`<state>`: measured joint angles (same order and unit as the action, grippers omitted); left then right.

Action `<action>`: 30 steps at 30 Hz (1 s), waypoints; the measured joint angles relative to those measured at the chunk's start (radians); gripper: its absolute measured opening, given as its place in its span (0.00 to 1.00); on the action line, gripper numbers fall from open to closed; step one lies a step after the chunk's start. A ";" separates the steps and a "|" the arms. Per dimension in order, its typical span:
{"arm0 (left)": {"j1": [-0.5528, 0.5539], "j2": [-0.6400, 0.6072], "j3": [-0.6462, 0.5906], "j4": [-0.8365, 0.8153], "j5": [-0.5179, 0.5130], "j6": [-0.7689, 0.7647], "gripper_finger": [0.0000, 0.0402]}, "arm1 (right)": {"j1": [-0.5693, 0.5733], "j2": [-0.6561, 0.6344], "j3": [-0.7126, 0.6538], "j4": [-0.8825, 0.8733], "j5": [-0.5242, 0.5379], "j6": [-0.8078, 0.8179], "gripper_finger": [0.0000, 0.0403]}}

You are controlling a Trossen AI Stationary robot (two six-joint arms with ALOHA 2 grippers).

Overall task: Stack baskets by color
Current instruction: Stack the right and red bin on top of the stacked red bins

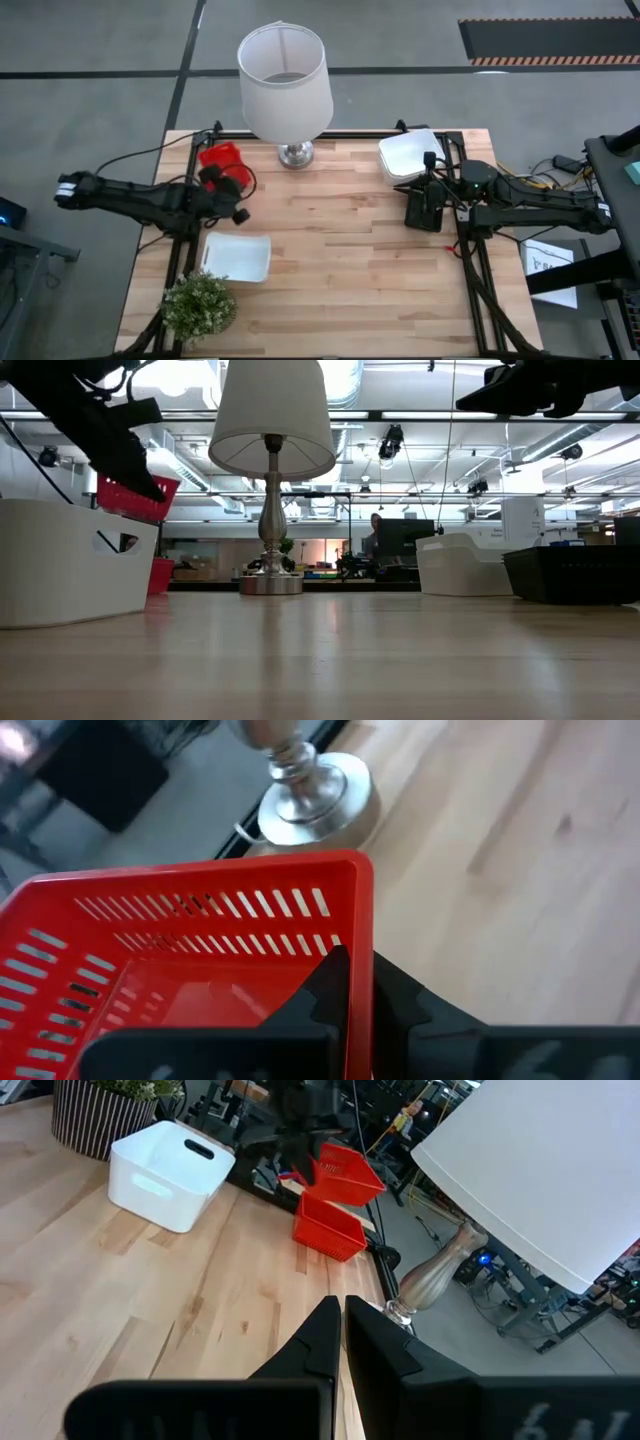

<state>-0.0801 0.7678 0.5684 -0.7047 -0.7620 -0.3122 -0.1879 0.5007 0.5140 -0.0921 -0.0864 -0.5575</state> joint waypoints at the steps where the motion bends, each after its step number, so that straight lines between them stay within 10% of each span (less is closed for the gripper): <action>1: 0.010 -0.004 0.009 0.000 0.009 -0.026 0.00 | 0.000 0.000 0.000 0.000 0.000 0.000 0.03; 12: 0.141 0.001 0.063 -0.030 0.020 -0.225 0.00 | 0.000 0.000 0.000 0.000 0.000 0.000 0.03; 30: 0.148 0.050 0.061 -0.070 0.055 0.032 0.01 | 0.000 0.000 0.000 -0.004 0.000 0.000 0.03</action>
<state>0.0678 0.8175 0.6296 -0.7748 -0.7071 -0.2801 -0.1879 0.5011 0.5137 -0.0959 -0.0864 -0.5579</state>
